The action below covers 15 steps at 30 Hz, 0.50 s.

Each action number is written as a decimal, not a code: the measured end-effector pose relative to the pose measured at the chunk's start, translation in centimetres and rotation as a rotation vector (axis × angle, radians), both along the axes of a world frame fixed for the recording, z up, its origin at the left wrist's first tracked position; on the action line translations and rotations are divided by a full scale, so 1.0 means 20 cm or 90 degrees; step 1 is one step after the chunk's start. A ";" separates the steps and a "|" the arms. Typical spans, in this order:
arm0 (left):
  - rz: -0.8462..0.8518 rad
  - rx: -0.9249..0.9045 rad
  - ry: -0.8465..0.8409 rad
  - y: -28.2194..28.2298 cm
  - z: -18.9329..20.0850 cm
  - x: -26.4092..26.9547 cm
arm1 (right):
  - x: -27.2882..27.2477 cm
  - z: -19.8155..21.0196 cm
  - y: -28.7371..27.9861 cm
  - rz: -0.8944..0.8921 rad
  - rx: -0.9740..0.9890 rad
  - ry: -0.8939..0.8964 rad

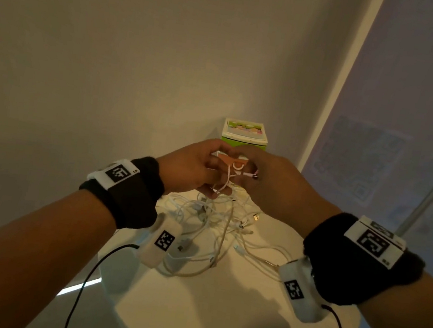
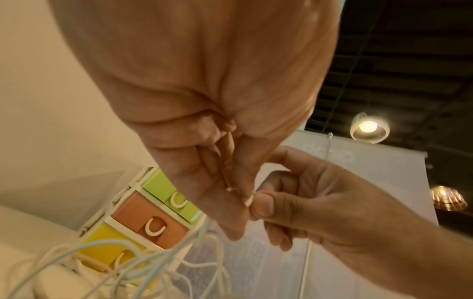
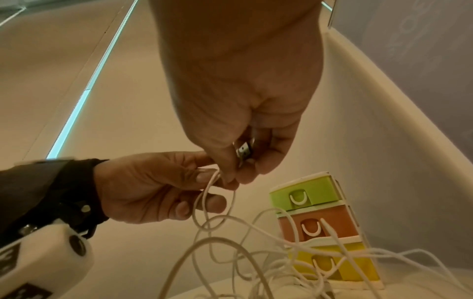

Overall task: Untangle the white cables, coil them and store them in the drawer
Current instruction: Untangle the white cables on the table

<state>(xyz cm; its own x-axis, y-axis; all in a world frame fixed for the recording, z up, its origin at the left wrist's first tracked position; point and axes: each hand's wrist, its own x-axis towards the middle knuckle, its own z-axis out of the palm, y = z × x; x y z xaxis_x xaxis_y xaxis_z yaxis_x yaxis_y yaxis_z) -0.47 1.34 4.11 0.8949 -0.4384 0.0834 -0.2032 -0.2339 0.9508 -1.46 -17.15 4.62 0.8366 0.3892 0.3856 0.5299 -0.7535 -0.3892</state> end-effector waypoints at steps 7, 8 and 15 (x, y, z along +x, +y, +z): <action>0.069 0.042 -0.047 0.01 -0.02 0.03 | 0.02 0.02 -0.03 -0.031 -0.147 -0.025; 0.072 0.047 -0.051 0.02 -0.02 0.04 | 0.02 0.01 -0.04 -0.036 -0.146 -0.024; 0.129 0.011 -0.006 0.03 -0.01 0.06 | 0.01 -0.02 -0.06 -0.038 -0.050 -0.050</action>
<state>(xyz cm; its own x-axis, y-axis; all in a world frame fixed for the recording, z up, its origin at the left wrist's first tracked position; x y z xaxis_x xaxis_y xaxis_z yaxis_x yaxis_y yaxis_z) 0.76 1.97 3.92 0.9640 -0.2516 0.0858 -0.1591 -0.2874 0.9445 -1.18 -18.44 4.23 0.8275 0.3713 0.4211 0.5097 -0.8113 -0.2864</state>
